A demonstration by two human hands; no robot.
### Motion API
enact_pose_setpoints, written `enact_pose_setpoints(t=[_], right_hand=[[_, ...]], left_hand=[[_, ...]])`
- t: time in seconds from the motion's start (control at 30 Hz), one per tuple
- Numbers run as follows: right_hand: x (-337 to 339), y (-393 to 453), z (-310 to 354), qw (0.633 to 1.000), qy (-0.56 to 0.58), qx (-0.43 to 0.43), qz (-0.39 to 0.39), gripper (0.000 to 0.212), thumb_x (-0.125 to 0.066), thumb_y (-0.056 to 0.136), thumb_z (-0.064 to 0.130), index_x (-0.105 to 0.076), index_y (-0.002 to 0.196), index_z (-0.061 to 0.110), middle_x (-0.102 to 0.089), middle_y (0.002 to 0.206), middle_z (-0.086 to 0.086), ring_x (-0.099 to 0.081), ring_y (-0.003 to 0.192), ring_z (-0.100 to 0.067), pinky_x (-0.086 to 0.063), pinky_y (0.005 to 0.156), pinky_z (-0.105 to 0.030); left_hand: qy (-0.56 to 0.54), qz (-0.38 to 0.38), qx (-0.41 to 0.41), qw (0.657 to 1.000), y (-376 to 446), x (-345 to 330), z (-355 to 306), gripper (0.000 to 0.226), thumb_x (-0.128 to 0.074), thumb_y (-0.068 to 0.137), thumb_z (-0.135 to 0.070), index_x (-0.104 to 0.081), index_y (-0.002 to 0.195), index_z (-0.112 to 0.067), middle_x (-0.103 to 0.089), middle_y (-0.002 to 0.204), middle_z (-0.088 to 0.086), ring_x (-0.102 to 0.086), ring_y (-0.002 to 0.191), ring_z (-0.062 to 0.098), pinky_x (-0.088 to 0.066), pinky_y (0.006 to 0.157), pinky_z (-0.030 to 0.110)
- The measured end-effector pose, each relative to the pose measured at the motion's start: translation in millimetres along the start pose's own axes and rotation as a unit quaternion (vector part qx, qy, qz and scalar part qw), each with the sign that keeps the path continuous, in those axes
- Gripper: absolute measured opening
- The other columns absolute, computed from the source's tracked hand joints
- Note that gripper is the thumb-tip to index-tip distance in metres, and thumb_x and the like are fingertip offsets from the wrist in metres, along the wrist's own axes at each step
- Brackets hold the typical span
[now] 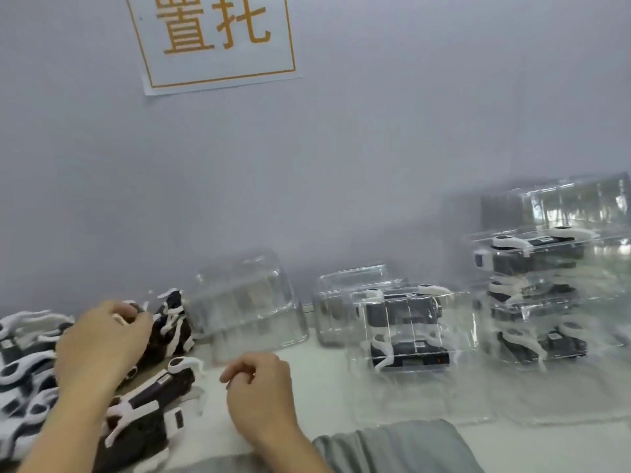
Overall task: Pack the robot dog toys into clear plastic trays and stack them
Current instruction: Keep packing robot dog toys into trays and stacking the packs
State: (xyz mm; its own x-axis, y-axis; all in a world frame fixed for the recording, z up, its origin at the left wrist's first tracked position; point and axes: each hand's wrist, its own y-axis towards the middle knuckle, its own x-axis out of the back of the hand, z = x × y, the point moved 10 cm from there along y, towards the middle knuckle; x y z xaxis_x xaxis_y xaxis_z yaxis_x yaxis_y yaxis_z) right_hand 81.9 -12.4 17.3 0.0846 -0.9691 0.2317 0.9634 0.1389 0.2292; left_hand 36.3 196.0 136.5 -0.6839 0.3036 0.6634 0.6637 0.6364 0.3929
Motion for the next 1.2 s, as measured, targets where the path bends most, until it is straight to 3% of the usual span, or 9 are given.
enact_pose_setpoints(t=[0.2, 0.37, 0.43, 0.5, 0.6, 0.73, 0.87, 1.1, 1.2], right_hand=[[6.8, 3.7, -3.4, 1.0, -0.004, 0.006, -0.022, 0.037, -0.042, 0.076, 0.004, -0.068, 0.068, 0.029, -0.07, 0.083, 0.006, -0.062, 0.081, -0.014, -0.051, 0.074, -0.023], [9.6, -1.1, 4.0, 1.0, -0.011, 0.013, -0.018, 0.039, -0.042, 0.078, 0.0, -0.07, 0.071, 0.026, -0.068, 0.078, 0.008, -0.057, 0.07, -0.003, -0.041, 0.063, -0.014], [8.0, -3.2, 6.3, 0.999, -0.023, 0.019, -0.014, 0.039, -0.042, 0.078, -0.002, -0.07, 0.073, 0.025, -0.067, 0.076, 0.01, -0.057, 0.068, 0.001, -0.039, 0.061, -0.008], [5.6, -5.4, 8.4, 0.999, -0.024, 0.024, -0.007, 0.039, -0.042, 0.077, -0.003, -0.07, 0.074, 0.025, -0.066, 0.076, 0.011, -0.056, 0.068, 0.004, -0.039, 0.061, -0.007], [4.6, -7.7, 9.6, 0.999, -0.032, 0.034, -0.003, 0.04, -0.043, 0.077, -0.003, -0.07, 0.075, 0.026, -0.066, 0.078, 0.01, -0.056, 0.07, 0.005, -0.04, 0.062, -0.007], [3.8, -6.5, 9.4, 0.999, -0.036, 0.031, 0.003, 0.041, -0.043, 0.078, -0.004, -0.069, 0.076, 0.027, -0.067, 0.079, 0.01, -0.057, 0.071, 0.005, -0.04, 0.062, -0.007], [4.1, -7.6, 9.3, 0.999, -0.032, 0.022, 0.004, 0.041, -0.044, 0.078, -0.004, -0.07, 0.078, 0.028, -0.067, 0.08, 0.009, -0.057, 0.073, 0.006, -0.041, 0.062, -0.007], [20.3, -5.1, 11.4, 0.998, 0.031, -0.007, -0.051, 0.034, -0.049, 0.089, 0.0, -0.067, 0.089, 0.03, -0.069, 0.087, 0.006, -0.062, 0.078, 0.002, -0.045, 0.066, -0.008], [29.4, 0.8, 10.4, 0.992, 0.094, -0.046, -0.068, 0.022, -0.055, 0.093, 0.009, -0.066, 0.1, 0.027, -0.071, 0.095, 0.003, -0.068, 0.087, -0.009, -0.055, 0.079, -0.025]], left_hand=[[0.103, 0.119, 0.022, 0.987, 11.5, -27.0, 54.5, 0.047, -0.065, 0.092, -0.036, -0.055, 0.133, -0.014, -0.062, 0.132, 0.015, -0.056, 0.118, 0.036, -0.045, 0.094, 0.042], [0.023, 0.078, -0.09, 0.993, 10.7, -37.5, 23.9, 0.048, -0.07, 0.088, -0.022, -0.056, 0.134, -0.012, -0.059, 0.134, 0.013, -0.053, 0.122, 0.033, -0.043, 0.099, 0.044], [-0.014, 0.083, -0.168, 0.982, 6.0, -49.5, -6.8, 0.059, -0.067, 0.091, -0.024, -0.046, 0.146, -0.017, -0.047, 0.148, 0.008, -0.041, 0.136, 0.03, -0.036, 0.111, 0.044], [0.01, 0.108, -0.234, 0.966, -4.1, -73.0, -33.9, 0.072, -0.059, 0.097, -0.031, -0.022, 0.158, -0.022, -0.018, 0.166, 0.001, -0.014, 0.152, 0.028, -0.021, 0.122, 0.044], [0.093, 0.161, -0.261, 0.947, -16.9, -113.5, -45.3, 0.074, -0.044, 0.103, -0.038, 0.005, 0.159, -0.031, 0.008, 0.167, -0.012, 0.01, 0.154, 0.025, -0.019, 0.119, 0.052], [0.143, 0.101, -0.242, 0.954, -14.3, -112.6, -36.5, 0.063, -0.051, 0.099, -0.042, -0.02, 0.154, -0.035, -0.03, 0.146, -0.004, -0.024, 0.131, 0.027, -0.03, 0.105, 0.044], [0.109, 0.016, -0.266, 0.958, -24.3, -92.0, -42.5, 0.026, -0.054, 0.099, -0.034, -0.058, 0.125, -0.032, -0.047, 0.12, -0.007, -0.036, 0.113, 0.02, -0.029, 0.094, 0.036], [-0.006, -0.056, -0.314, 0.948, -40.4, -49.6, -70.0, 0.022, -0.064, 0.091, -0.004, -0.073, 0.106, -0.017, -0.065, 0.101, -0.001, -0.053, 0.107, 0.027, -0.034, 0.085, 0.04], [-0.045, -0.061, -0.326, 0.942, -44.6, -34.8, -87.8, 0.028, -0.062, 0.089, 0.003, -0.072, 0.108, -0.014, -0.066, 0.102, 0.0, -0.05, 0.105, 0.029, -0.037, 0.088, 0.042]])
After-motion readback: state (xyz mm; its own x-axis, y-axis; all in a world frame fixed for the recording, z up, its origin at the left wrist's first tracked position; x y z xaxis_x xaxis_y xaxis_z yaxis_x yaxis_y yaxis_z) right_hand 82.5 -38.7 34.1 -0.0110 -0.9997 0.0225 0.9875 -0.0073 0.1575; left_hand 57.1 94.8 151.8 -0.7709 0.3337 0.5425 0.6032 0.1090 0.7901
